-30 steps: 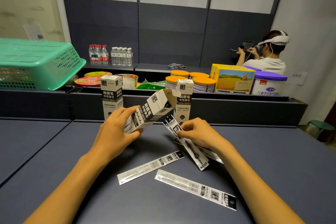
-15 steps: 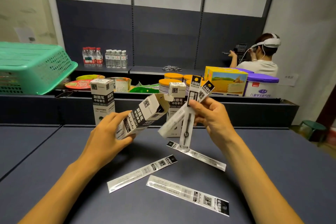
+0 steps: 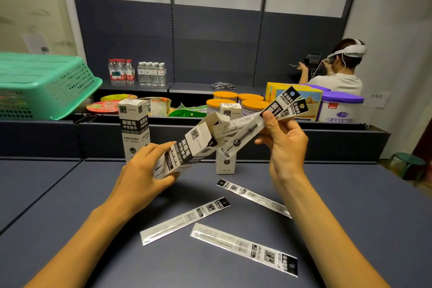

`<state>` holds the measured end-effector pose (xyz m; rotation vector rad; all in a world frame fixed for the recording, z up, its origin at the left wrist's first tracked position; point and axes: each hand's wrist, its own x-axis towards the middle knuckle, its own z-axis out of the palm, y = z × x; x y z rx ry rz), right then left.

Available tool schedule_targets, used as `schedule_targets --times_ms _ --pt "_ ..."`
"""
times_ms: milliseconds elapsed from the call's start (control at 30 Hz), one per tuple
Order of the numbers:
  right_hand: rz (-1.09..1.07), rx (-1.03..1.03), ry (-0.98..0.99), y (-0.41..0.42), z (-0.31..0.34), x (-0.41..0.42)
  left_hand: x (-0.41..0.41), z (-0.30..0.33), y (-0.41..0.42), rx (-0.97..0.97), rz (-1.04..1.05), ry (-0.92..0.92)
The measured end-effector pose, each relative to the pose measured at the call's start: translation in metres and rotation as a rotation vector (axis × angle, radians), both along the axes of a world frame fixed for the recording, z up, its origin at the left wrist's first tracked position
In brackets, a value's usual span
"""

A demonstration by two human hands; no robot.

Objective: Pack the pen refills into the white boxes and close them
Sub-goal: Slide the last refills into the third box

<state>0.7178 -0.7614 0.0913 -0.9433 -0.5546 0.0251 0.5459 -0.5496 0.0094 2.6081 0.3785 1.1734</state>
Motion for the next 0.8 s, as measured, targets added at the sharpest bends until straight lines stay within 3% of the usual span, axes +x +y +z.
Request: schedule_targets --times_ms 600,800 --pt "-0.067 -0.032 0.110 0.012 -0.009 -0.003 0.000 0.001 -0.002 0.085 -0.061 0.027" --pt "-0.142 -0.024 0.029 0.012 -0.011 -0.009 0.000 0.001 0.000 0.082 -0.060 0.027"
